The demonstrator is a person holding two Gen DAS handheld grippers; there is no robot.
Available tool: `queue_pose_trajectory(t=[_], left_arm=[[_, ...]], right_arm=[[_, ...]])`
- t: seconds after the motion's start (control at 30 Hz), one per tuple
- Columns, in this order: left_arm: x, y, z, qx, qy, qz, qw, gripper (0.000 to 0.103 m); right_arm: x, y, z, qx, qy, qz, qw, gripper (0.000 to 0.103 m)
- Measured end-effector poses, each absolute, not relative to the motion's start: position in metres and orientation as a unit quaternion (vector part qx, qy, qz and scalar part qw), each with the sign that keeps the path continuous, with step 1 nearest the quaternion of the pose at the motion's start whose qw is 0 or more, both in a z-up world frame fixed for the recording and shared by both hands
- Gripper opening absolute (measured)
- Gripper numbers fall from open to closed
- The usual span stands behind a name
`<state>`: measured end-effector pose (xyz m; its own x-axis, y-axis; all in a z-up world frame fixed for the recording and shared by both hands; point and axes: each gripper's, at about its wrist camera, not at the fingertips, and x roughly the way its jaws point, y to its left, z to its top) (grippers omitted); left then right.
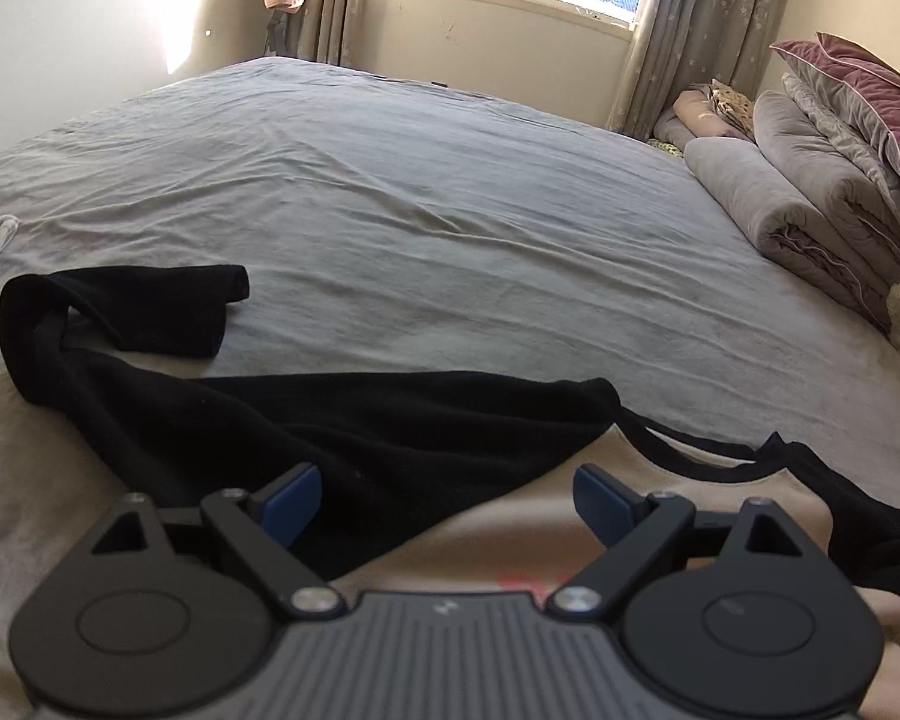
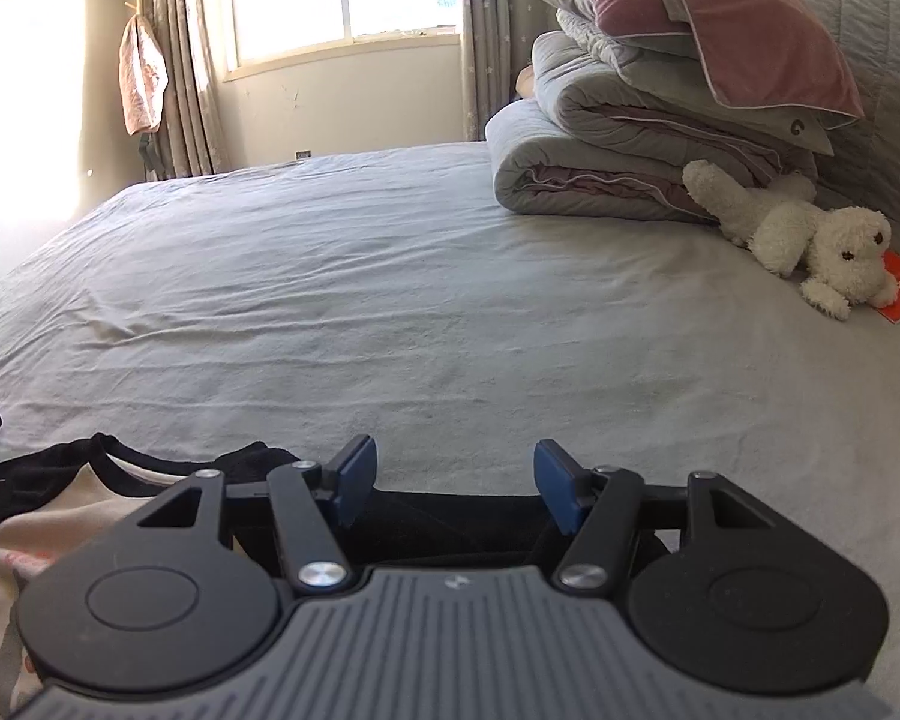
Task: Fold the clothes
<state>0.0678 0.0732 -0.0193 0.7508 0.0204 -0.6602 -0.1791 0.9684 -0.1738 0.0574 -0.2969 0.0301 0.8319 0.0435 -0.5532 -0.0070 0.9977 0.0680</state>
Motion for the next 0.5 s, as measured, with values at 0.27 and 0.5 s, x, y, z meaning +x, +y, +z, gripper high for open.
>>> queue_pose_trajectory(t=[0.27,0.5], left_arm=[[0.077,0.073,-0.025,-0.12,0.358,0.047,0.925,0.092],[0.087,0.081,-0.034,-0.126,0.37,0.06,0.918,0.092]], right_arm=[[0.083,-0.301,0.018,-0.038,0.353,0.069,0.932,0.059],[0.104,-0.295,0.008,-0.124,0.385,0.103,0.909,0.056]])
